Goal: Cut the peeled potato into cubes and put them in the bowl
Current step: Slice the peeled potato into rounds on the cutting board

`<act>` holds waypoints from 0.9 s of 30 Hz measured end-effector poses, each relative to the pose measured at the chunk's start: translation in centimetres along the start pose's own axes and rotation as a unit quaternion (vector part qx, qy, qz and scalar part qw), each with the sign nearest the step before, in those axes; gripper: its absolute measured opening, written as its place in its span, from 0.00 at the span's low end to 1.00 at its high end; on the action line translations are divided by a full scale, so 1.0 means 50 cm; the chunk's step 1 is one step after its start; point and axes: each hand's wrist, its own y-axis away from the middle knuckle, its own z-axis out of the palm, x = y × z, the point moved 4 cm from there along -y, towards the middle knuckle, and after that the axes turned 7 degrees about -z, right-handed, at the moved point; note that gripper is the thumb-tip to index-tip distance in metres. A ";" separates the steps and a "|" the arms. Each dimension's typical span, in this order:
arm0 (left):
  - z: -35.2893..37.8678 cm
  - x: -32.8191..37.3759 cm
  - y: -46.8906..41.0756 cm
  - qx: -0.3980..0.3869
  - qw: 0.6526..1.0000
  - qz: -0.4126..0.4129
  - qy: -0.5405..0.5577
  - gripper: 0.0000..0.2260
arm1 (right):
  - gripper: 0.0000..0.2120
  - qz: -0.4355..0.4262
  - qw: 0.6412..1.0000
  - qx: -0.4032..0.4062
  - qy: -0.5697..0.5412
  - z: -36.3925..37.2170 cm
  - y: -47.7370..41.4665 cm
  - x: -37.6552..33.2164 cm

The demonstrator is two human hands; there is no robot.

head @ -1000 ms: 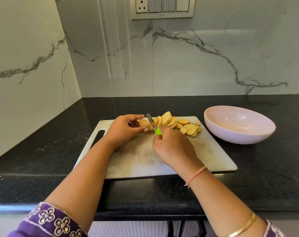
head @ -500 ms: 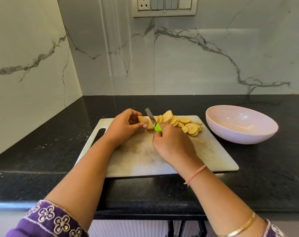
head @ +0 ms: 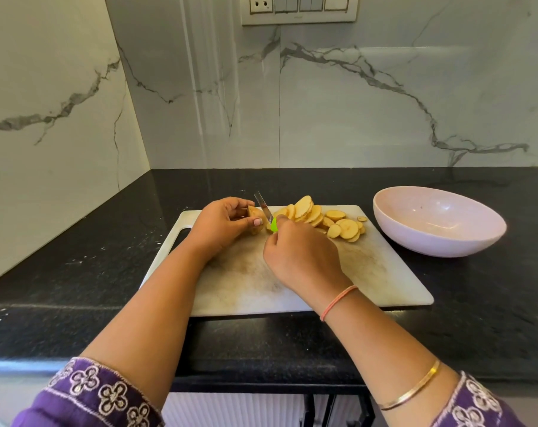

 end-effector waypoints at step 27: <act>0.001 -0.006 -0.002 0.005 0.998 -0.054 0.011 0.14 | 0.10 -0.010 0.997 -0.075 0.026 -0.015 0.024 -0.018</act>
